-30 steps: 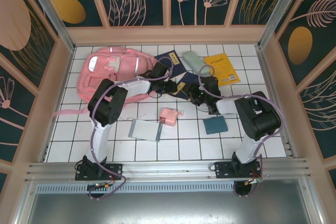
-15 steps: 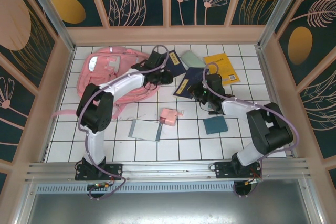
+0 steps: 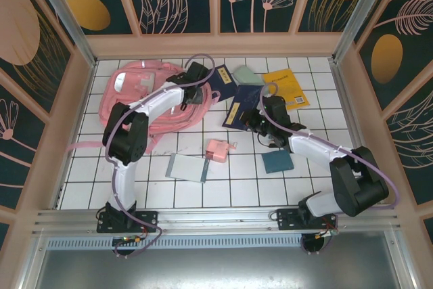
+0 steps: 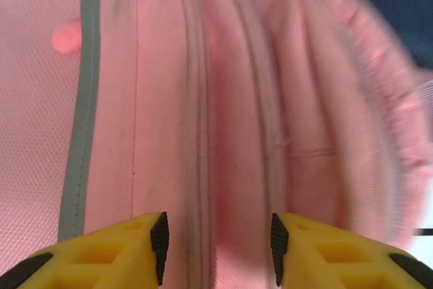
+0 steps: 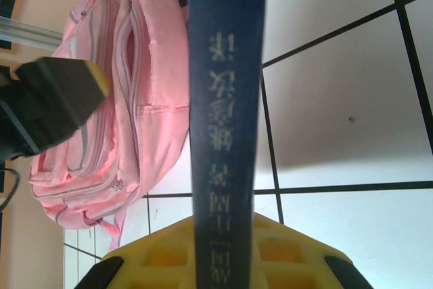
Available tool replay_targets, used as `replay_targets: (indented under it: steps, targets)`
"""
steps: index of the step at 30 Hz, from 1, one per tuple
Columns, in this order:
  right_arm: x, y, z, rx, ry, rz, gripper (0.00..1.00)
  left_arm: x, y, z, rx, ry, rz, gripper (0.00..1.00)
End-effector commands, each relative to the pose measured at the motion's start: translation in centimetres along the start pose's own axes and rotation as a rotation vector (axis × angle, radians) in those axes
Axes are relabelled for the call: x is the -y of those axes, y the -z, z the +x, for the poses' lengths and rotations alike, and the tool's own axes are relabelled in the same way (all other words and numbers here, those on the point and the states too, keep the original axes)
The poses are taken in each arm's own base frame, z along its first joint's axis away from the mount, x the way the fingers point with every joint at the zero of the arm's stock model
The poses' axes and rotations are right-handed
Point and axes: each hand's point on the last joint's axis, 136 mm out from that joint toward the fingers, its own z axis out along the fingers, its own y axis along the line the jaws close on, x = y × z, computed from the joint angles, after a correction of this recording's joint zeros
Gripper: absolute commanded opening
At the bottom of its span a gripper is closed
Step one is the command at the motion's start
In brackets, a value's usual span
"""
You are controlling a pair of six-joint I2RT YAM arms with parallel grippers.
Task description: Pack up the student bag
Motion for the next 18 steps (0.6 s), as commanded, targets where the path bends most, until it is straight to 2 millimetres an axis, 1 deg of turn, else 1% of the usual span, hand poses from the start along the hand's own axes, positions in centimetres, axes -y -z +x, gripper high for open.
replay_targets:
  steps: [1,5,6,8,10,11,14,18]
  targets:
    - [-2.9,1.0,-1.5,0.047,0.065,-0.064,0.0,-1.7,-0.9,0.9,-0.035,-0.08,-0.12,0.45]
    - [-3.6,1.2,-1.4,0.044,0.083,-0.081,0.0,-2.4,-2.0,2.1,-0.064,-0.101,-0.17,0.45]
    - [-3.7,1.2,-1.3,0.042,0.088,-0.086,0.0,-2.5,-2.2,2.3,-0.066,-0.106,-0.18,0.43]
    - [-4.3,1.3,-1.4,0.043,0.099,-0.098,0.0,-2.7,-2.5,2.5,-0.065,-0.118,-0.193,0.29]
    - [-5.0,1.4,-1.5,0.045,0.107,-0.116,0.0,-3.1,-2.4,2.6,-0.062,-0.123,-0.213,0.08]
    - [-5.3,1.5,-1.6,0.047,0.11,-0.123,0.0,-3.3,-2.2,2.5,-0.057,-0.125,-0.222,0.0]
    - [-6.8,1.6,-1.9,0.049,0.127,-0.166,0.0,-3.6,-0.6,1.4,-0.018,-0.094,-0.215,0.0]
    - [-9.0,1.2,-2.1,0.032,0.148,-0.241,0.0,-3.8,3.0,-1.2,0.053,-0.031,-0.168,0.0]
